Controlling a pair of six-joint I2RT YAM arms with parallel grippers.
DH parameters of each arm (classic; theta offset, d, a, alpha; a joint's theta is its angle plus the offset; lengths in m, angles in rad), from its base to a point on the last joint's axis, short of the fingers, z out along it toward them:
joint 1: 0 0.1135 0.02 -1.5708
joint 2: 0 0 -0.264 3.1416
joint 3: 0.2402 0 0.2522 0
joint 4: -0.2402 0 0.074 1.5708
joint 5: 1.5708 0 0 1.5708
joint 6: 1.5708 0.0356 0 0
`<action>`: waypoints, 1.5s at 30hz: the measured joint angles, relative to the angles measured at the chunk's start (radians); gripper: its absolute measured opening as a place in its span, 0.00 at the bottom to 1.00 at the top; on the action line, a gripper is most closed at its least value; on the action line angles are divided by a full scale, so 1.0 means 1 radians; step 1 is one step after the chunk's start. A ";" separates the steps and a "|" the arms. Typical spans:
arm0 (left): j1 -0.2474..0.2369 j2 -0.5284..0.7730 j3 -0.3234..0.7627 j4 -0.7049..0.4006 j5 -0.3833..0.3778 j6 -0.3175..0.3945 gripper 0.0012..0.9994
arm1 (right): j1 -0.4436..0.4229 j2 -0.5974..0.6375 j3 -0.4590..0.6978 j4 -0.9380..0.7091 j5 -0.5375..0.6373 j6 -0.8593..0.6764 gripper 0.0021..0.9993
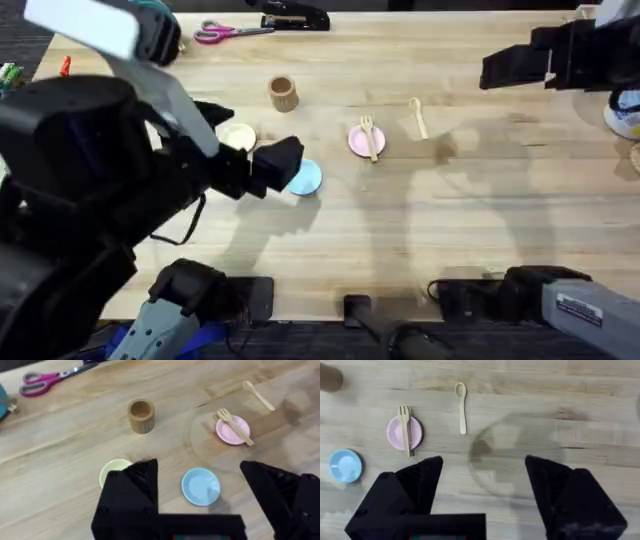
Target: Pick up a utensil and set it on the pink plate, then put the other utensil in the container.
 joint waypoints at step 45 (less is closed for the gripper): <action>0.001 -0.036 -0.043 -0.082 0.006 0.056 0.99 | 0.000 0.000 0.000 0.049 -0.018 0.000 1.00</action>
